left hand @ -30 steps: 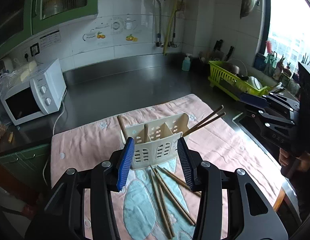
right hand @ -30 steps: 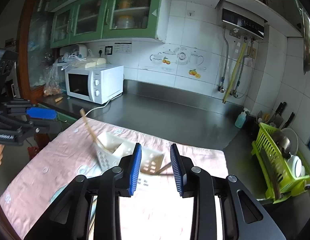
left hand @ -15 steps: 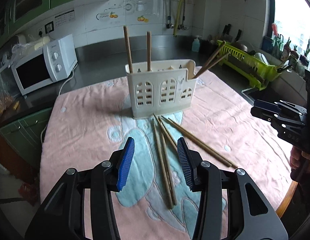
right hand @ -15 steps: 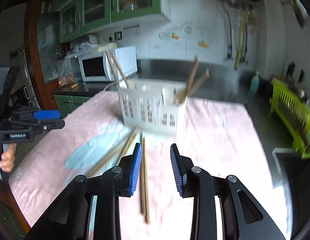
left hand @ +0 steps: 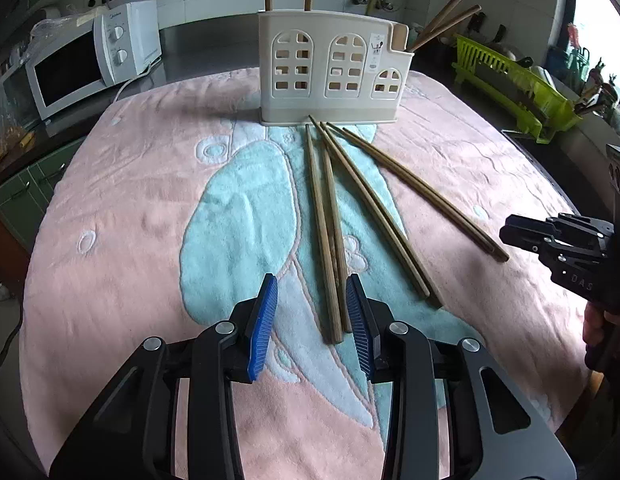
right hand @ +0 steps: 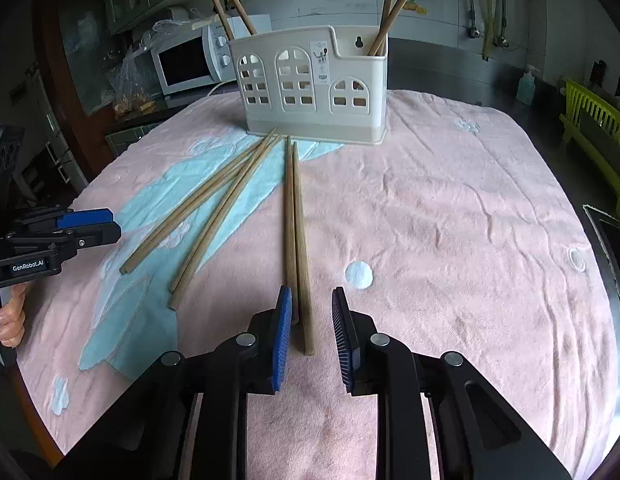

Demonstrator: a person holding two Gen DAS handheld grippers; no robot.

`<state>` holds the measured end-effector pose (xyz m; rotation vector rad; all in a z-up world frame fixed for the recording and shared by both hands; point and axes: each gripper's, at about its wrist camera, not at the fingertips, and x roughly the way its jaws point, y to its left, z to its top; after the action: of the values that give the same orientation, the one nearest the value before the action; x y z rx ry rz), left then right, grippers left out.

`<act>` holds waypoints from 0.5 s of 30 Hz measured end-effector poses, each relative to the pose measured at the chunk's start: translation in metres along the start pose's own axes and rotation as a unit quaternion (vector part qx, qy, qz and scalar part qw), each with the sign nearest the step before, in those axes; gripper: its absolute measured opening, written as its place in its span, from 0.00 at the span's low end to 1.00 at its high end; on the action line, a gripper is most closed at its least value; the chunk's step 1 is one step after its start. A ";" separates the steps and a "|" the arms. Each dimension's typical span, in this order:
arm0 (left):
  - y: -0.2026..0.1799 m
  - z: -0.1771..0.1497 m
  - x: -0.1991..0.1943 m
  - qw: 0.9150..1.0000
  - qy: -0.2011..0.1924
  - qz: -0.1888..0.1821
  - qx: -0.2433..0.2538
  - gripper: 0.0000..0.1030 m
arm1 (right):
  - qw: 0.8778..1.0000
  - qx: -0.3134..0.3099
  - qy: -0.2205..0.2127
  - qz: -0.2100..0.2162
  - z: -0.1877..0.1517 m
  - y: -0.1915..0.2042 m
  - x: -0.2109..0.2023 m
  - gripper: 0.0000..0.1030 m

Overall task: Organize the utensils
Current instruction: 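Move both open tools back toward the remaining chopsticks on the cloth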

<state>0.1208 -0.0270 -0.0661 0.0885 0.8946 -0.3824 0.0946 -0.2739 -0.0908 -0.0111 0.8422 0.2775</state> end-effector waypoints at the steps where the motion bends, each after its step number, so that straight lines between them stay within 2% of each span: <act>1: 0.001 -0.002 0.001 1.000 0.002 -0.002 -0.001 0.35 | 1.000 -0.002 0.005 0.000 -0.002 0.001 0.002 0.20; 6: -0.002 -0.010 0.008 1.000 0.013 -0.005 0.005 0.35 | 1.000 -0.008 0.023 -0.006 -0.010 -0.002 0.008 0.15; 15: 0.000 -0.019 0.014 1.000 0.023 -0.002 0.007 0.35 | 0.999 -0.023 0.021 -0.022 -0.013 -0.003 0.006 0.13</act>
<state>0.1144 -0.0267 -0.0886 0.1077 0.9376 -0.3917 0.0894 -0.2772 -0.1040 -0.0781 0.8768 0.2550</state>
